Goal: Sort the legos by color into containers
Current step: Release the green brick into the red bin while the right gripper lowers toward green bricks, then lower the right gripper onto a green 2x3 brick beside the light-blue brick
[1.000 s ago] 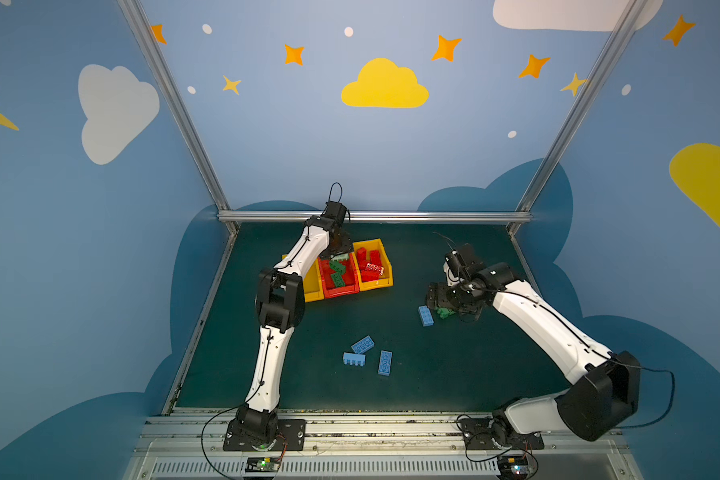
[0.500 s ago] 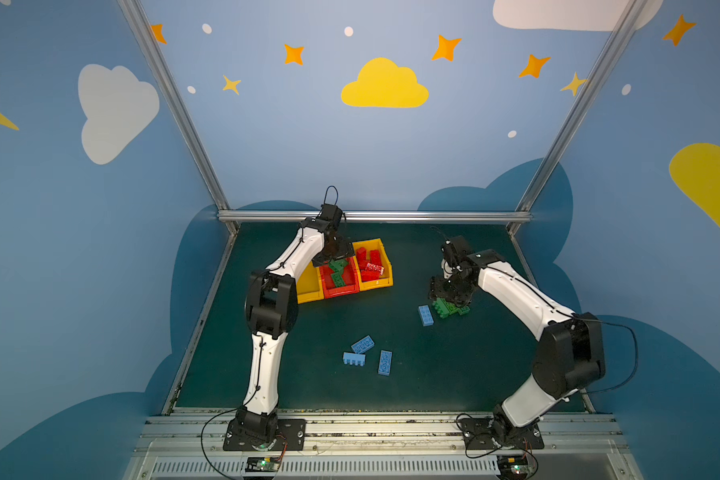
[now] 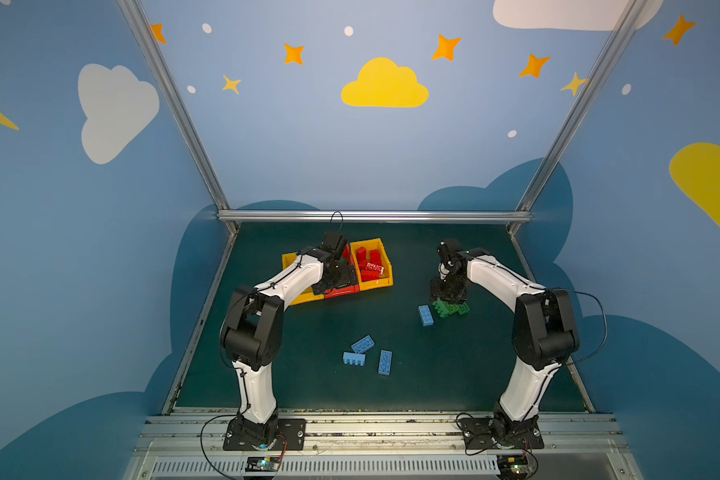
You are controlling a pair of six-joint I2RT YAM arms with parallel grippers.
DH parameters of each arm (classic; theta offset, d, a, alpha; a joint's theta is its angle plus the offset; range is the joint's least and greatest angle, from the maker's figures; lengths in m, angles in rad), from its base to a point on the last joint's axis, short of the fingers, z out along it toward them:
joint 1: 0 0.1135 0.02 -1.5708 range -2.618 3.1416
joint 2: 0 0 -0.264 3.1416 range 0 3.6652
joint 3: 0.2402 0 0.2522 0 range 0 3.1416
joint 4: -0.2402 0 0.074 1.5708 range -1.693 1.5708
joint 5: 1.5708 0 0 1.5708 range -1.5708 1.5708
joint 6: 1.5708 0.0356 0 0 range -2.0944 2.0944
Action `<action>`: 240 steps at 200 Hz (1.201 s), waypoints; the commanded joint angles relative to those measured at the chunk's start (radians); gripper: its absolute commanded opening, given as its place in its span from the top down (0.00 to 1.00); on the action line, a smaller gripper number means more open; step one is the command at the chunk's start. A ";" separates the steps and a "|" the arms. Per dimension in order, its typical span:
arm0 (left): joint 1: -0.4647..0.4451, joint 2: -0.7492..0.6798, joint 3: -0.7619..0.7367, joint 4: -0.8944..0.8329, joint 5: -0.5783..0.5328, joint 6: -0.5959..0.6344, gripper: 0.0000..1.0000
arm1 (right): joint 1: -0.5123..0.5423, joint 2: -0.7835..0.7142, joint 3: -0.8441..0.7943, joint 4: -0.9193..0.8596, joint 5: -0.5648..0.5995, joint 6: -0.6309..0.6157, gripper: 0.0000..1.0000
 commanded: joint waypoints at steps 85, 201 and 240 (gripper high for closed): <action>-0.010 -0.158 -0.108 0.024 -0.073 0.000 0.00 | 0.007 0.056 -0.037 0.023 -0.006 -0.019 0.66; 0.014 -0.288 -0.212 0.015 -0.101 0.024 0.00 | 0.074 -0.043 -0.064 -0.087 0.168 0.205 0.19; 0.031 -0.307 -0.231 0.012 -0.086 0.027 0.00 | 0.073 -0.077 -0.131 -0.038 0.094 0.316 0.18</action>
